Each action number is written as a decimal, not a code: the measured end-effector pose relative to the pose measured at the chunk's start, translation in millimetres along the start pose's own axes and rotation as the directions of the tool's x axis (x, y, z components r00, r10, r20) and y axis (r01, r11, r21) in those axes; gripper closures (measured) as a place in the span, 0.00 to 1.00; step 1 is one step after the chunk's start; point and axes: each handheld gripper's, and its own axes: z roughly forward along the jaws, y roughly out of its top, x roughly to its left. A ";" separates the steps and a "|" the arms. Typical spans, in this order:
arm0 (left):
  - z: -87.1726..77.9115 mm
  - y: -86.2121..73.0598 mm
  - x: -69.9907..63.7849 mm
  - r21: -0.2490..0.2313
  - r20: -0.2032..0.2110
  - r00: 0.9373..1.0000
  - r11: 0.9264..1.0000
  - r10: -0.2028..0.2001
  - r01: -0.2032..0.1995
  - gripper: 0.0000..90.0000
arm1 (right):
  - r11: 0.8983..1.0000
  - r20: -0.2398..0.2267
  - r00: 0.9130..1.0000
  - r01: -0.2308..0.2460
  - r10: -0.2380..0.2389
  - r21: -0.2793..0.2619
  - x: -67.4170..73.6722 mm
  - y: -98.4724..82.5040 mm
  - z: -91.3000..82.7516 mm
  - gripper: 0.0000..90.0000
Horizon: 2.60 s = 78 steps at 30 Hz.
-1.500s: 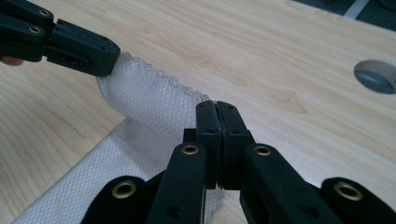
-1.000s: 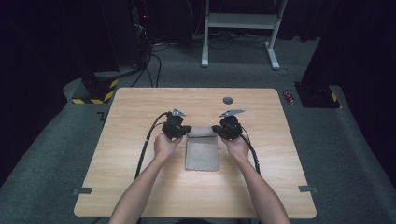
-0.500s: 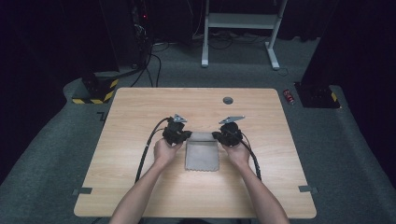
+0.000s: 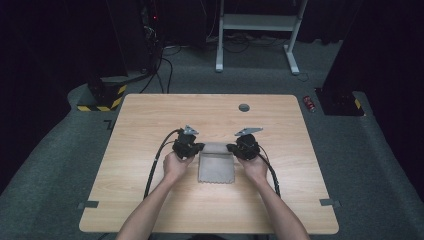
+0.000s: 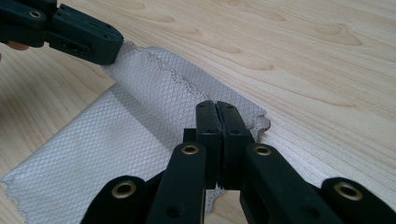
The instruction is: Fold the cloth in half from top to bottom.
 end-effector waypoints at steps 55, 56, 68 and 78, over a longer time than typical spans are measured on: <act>-20.1 -18.7 -21.5 -0.041 0.050 0.998 0.999 0.038 -0.036 0.99 | 0.999 -0.055 0.998 0.003 -0.005 -0.032 10.4 -24.7 -21.5 0.99; -20.9 -19.6 -21.4 -0.044 0.054 0.998 0.999 0.030 -0.028 0.99 | 1.000 -0.055 0.998 0.001 -0.003 -0.031 11.2 -24.6 -21.8 0.99; -28.9 -26.5 -22.9 -0.056 0.061 0.998 0.998 0.021 -0.018 0.99 | 0.999 -0.072 0.997 0.013 -0.016 -0.043 17.5 -26.6 -24.1 0.99; -32.2 -28.6 -26.7 -0.062 0.060 0.998 0.998 0.032 -0.028 0.99 | 0.999 -0.080 0.997 0.016 -0.020 -0.052 19.8 -27.1 -30.6 0.99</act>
